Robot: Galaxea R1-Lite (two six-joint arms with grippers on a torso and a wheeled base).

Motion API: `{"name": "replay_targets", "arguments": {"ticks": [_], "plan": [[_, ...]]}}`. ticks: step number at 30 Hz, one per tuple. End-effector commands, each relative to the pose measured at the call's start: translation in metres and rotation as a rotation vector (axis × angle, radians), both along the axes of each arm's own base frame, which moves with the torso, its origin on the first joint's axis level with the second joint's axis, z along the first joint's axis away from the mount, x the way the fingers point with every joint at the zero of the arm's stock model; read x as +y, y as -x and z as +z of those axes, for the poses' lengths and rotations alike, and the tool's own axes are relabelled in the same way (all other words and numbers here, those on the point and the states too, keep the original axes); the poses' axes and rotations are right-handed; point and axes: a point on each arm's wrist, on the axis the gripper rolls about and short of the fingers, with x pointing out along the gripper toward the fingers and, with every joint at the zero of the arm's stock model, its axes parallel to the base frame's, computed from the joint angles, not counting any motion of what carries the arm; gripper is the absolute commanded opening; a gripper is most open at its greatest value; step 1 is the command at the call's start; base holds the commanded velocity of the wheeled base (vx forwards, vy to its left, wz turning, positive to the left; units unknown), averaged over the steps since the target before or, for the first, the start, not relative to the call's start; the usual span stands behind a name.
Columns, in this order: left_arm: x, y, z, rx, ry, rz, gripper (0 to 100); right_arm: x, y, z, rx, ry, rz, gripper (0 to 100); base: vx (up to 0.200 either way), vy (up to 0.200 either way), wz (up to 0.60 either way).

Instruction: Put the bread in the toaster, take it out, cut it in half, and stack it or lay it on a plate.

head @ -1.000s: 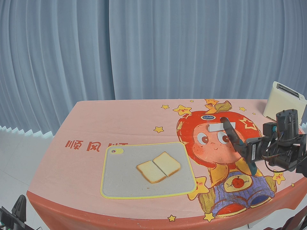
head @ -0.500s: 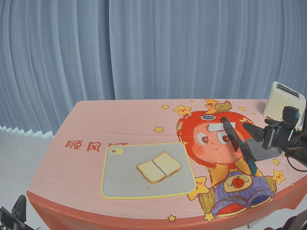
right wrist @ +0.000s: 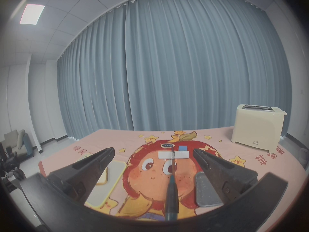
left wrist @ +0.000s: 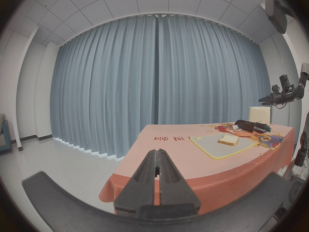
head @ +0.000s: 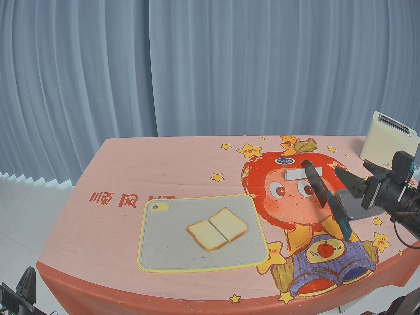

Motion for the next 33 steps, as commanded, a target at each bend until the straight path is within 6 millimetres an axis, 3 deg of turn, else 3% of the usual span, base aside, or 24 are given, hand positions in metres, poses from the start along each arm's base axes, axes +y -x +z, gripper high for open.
{"name": "replay_targets", "arguments": {"ticks": [1,7,13,17,21,33], "plan": [[0.0,0.0,-0.005,0.006,0.0,0.0,0,-0.001,0.004,-0.009,0.026,0.024,0.0,100,0.0,0.0,0.0],[0.0,0.0,-0.005,0.006,0.0,0.0,0,-0.001,0.009,-0.01,0.026,0.026,0.014,100,0.0,0.0,0.0],[0.0,0.0,-0.005,0.006,0.0,-0.002,0,0.016,0.009,-0.007,0.022,0.018,0.107,100,0.0,0.0,0.0],[0.0,0.0,-0.005,0.006,0.0,0.0,0,0.024,0.009,0.001,0.001,-0.019,0.142,100,0.0,0.0,0.0],[0.0,0.0,-0.005,0.004,0.0,0.0,0,0.036,-0.004,0.017,0.014,-0.171,0.158,100,0.0,0.0,0.0],[0.0,0.0,-0.005,0.006,0.0,0.0,0,0.038,0.001,0.0,0.084,-0.142,0.214,100,0.0,0.0,0.0]]}}
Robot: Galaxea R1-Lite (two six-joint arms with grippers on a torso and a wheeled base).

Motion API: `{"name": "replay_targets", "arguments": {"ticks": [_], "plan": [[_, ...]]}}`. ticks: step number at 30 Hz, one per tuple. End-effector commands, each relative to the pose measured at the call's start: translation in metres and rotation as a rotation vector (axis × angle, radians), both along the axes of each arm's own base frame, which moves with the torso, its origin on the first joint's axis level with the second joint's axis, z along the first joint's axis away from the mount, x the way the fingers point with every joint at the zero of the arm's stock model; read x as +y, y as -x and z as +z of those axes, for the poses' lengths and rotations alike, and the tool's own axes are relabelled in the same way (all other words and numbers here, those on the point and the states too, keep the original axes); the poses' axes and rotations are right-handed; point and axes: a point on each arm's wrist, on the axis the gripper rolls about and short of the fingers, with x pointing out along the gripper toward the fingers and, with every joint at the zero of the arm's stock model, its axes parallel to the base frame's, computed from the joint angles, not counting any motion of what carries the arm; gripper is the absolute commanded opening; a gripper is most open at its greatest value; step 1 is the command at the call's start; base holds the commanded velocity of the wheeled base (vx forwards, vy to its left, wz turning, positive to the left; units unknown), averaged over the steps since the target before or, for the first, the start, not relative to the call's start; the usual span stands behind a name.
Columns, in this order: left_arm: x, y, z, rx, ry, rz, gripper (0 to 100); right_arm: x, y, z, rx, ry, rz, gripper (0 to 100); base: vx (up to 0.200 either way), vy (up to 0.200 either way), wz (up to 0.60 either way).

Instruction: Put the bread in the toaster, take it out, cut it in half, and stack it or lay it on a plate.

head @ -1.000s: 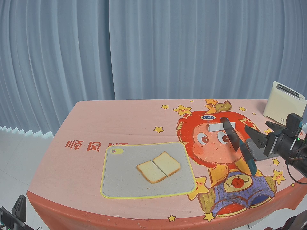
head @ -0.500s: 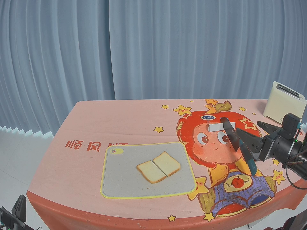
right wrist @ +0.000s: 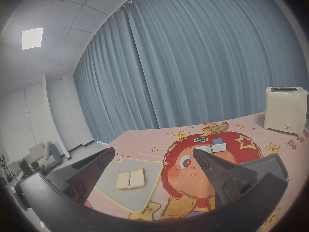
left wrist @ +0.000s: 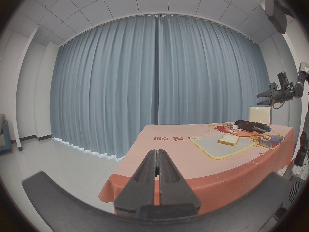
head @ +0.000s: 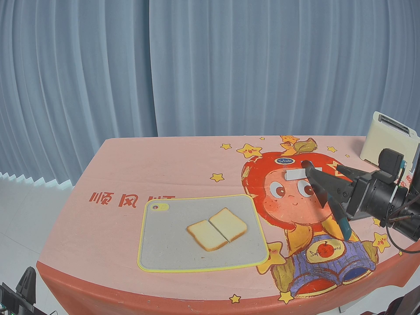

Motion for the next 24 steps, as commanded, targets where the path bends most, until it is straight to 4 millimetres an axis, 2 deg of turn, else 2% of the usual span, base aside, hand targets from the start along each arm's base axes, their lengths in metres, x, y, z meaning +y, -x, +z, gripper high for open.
{"name": "replay_targets", "arguments": {"ticks": [1,3,7,9,13,17,20,24], "plan": [[0.0,0.0,-0.005,0.006,0.0,0.001,0,0.003,-0.001,-0.013,0.031,0.056,0.007,100,0.0,0.0,0.0],[0.0,0.0,-0.005,0.006,0.0,0.001,0,0.004,-0.001,-0.019,0.036,0.094,0.01,100,0.0,0.0,0.0],[0.0,0.0,-0.005,0.004,0.0,0.001,0,0.005,-0.002,-0.016,0.023,0.085,0.015,100,0.0,0.0,0.0],[0.0,0.0,-0.005,0.006,0.0,0.001,0,0.013,-0.002,-0.002,-0.048,0.033,0.041,100,0.0,0.0,0.0],[0.0,0.0,-0.005,0.004,0.0,0.001,0,0.023,0.004,0.006,-0.089,-0.037,0.078,100,0.0,0.0,0.0],[0.0,0.0,-0.005,0.006,0.0,0.001,0,0.031,0.008,0.007,-0.077,-0.011,0.075,100,0.0,0.0,0.0],[0.0,0.0,-0.005,0.006,0.0,0.001,0,0.038,0.007,0.001,-0.033,0.066,0.097,100,0.0,0.0,0.0],[0.0,0.0,-0.005,0.006,0.0,0.001,0,0.039,0.004,0.008,-0.01,0.121,0.095,100,0.0,0.0,0.0]]}}
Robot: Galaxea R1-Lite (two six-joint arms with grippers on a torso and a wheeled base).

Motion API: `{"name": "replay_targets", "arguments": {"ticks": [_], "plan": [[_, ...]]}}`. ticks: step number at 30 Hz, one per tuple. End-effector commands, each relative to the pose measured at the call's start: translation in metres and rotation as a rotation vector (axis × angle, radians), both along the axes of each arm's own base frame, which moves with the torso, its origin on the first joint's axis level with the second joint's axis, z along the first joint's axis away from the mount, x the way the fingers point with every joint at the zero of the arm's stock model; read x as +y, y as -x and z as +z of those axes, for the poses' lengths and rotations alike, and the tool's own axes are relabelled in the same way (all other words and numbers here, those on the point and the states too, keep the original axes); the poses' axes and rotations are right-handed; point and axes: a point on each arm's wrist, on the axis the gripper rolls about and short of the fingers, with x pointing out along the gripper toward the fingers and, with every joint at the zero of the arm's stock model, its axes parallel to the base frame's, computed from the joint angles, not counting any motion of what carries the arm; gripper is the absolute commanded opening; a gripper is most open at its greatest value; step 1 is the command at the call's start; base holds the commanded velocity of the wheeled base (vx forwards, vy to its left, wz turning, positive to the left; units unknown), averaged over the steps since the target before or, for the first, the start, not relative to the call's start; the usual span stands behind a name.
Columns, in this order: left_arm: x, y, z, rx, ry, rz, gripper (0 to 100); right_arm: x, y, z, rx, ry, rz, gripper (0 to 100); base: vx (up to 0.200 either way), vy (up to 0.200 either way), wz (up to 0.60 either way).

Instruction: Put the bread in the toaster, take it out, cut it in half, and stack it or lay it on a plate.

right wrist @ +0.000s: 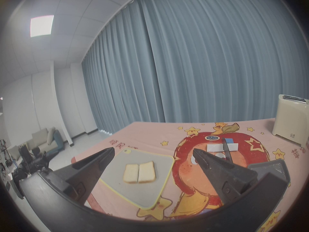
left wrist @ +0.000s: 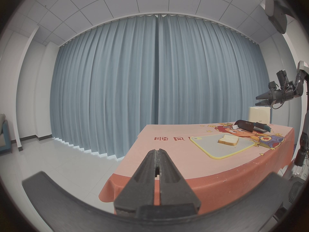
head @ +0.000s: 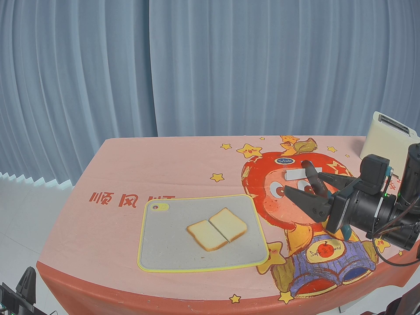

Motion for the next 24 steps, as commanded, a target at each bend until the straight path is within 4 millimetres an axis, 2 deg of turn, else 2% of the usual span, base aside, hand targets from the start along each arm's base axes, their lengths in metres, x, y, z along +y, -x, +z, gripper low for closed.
{"name": "replay_targets", "arguments": {"ticks": [1,5,14,20,24], "plan": [[0.0,0.0,-0.005,0.006,0.0,0.001,0,0.005,-0.004,0.009,-0.005,0.021,0.007,100,0.0,0.0,0.0],[0.0,0.0,-0.005,0.004,0.0,0.001,0,0.01,-0.006,0.022,0.032,0.055,0.02,100,0.0,0.0,0.0],[0.0,0.0,-0.005,0.004,0.0,0.001,0,0.023,-0.01,0.023,0.031,0.101,0.06,100,0.0,0.0,0.0],[0.0,0.0,-0.005,0.006,0.0,0.001,0,0.036,-0.021,0.029,0.041,0.115,0.062,100,0.0,0.0,0.0],[0.0,0.0,-0.005,0.004,0.0,0.001,0,0.044,-0.028,0.041,0.071,0.143,0.066,100,0.0,0.0,0.0]]}}
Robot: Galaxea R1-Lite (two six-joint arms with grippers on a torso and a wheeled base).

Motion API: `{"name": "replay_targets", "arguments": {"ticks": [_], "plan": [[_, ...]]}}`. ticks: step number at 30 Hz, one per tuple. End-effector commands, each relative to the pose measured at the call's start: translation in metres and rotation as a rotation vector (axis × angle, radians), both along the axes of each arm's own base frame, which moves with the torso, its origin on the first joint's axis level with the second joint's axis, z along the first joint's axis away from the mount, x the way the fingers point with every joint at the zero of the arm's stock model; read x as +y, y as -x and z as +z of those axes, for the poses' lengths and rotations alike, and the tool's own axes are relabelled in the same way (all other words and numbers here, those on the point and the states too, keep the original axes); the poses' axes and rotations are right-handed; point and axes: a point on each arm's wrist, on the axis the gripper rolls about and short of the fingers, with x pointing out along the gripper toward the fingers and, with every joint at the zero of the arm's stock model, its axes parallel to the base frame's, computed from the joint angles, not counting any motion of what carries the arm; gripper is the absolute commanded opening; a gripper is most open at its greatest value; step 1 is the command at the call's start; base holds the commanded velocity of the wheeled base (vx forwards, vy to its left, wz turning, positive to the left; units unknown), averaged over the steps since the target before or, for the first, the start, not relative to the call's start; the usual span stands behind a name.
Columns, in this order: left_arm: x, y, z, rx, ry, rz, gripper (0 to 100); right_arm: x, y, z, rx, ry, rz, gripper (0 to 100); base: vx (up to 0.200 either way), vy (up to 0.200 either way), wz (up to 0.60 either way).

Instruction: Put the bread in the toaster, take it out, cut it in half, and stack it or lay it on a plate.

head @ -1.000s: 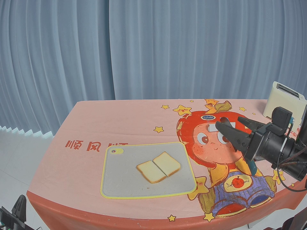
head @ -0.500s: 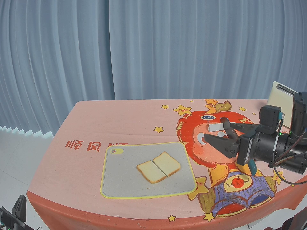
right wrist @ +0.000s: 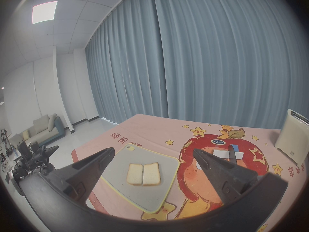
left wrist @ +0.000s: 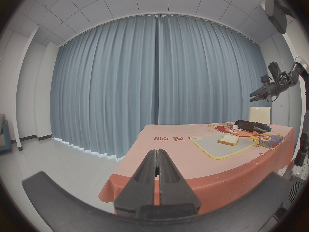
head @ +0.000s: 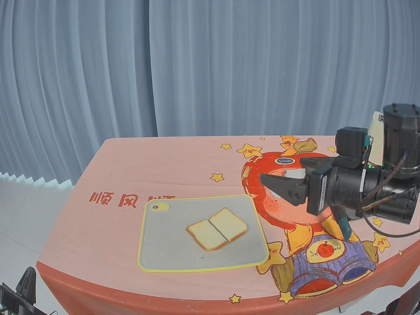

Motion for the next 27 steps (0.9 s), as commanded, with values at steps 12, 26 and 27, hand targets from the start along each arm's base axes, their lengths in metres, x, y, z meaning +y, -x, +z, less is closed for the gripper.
{"name": "replay_targets", "arguments": {"ticks": [12,26,27], "plan": [[0.0,0.0,-0.005,0.006,0.001,0.001,0,0.025,-0.022,-0.006,0.091,0.093,0.005,100,0.0,0.0,0.0],[0.0,0.0,-0.005,0.004,0.001,0.001,0,0.031,-0.034,-0.027,0.132,0.16,-0.005,100,0.0,0.0,0.0],[0.0,0.0,-0.005,0.006,0.001,0.001,0,0.031,-0.036,-0.029,0.134,0.167,-0.006,100,0.0,0.0,0.0]]}}
